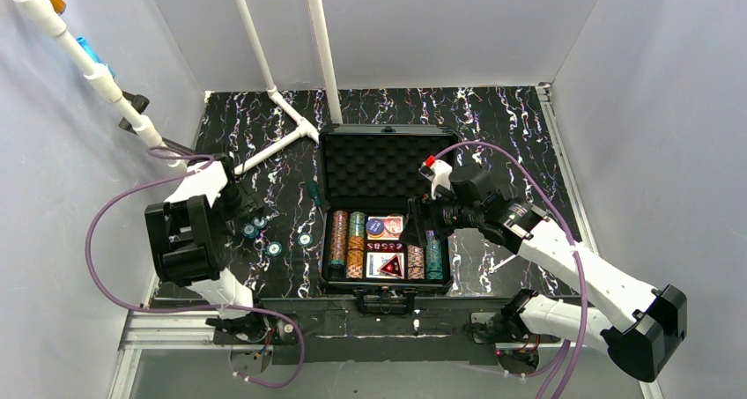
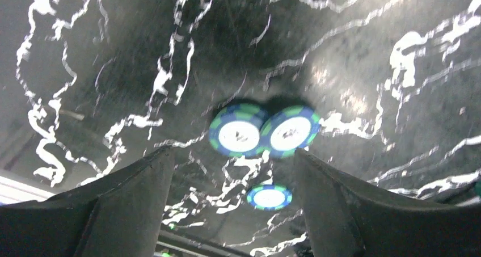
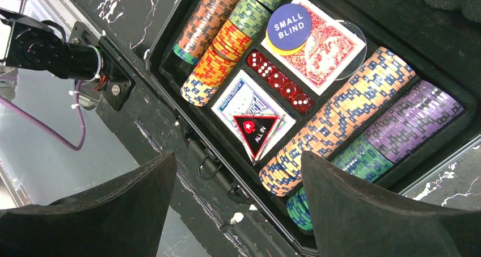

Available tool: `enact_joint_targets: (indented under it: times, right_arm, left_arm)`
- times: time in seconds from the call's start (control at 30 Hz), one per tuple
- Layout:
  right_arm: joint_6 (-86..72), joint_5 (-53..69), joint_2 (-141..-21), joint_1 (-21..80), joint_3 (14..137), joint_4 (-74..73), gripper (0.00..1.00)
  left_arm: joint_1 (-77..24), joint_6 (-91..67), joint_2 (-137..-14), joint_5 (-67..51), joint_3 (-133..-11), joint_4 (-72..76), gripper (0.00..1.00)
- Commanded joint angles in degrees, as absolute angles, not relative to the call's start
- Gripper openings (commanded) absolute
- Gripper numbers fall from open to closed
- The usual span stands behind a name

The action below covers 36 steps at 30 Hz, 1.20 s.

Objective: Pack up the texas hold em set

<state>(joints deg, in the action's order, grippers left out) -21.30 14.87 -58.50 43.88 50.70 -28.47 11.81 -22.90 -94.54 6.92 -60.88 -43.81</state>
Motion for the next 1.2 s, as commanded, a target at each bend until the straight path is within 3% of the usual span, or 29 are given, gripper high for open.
enact_joint_targets:
  times: [0.0,0.2,0.4,0.57,0.77,0.97,1.17]
  right_arm:
    - [-22.06,16.41,-57.60,43.67,50.83,-26.06,0.87]
    - [-22.54,17.33,-58.24,43.65,51.35,-25.99,0.87]
    - [-22.89,17.24,-57.60,43.66,51.33,-26.52,0.87]
    - [-22.92,16.31,-56.90,43.67,51.12,-26.87,0.87]
    - [-21.18,16.04,-56.88,43.63,52.56,-29.17,0.87]
    - [-20.25,16.78,-57.02,43.68,53.15,-30.42,0.87]
    - [-19.86,17.04,-57.69,43.63,53.27,-30.78,0.87]
  left_arm:
    - [7.42,-29.17,-80.83,4.19,-56.75,-50.69,0.75]
    - [3.54,-31.17,-77.33,3.98,-52.28,-48.13,0.75]
    - [3.48,-17.97,-88.57,7.10,-63.55,-50.42,0.70]
    - [2.73,-9.37,-92.55,7.85,-67.60,-47.68,0.75]
    - [-4.32,-2.00,-99.62,20.54,-68.17,-44.94,0.79]
    - [-4.36,7.86,-95.80,15.09,-61.00,-35.16,0.80]
    - [-2.60,8.06,-99.78,13.90,-63.85,-37.61,0.81]
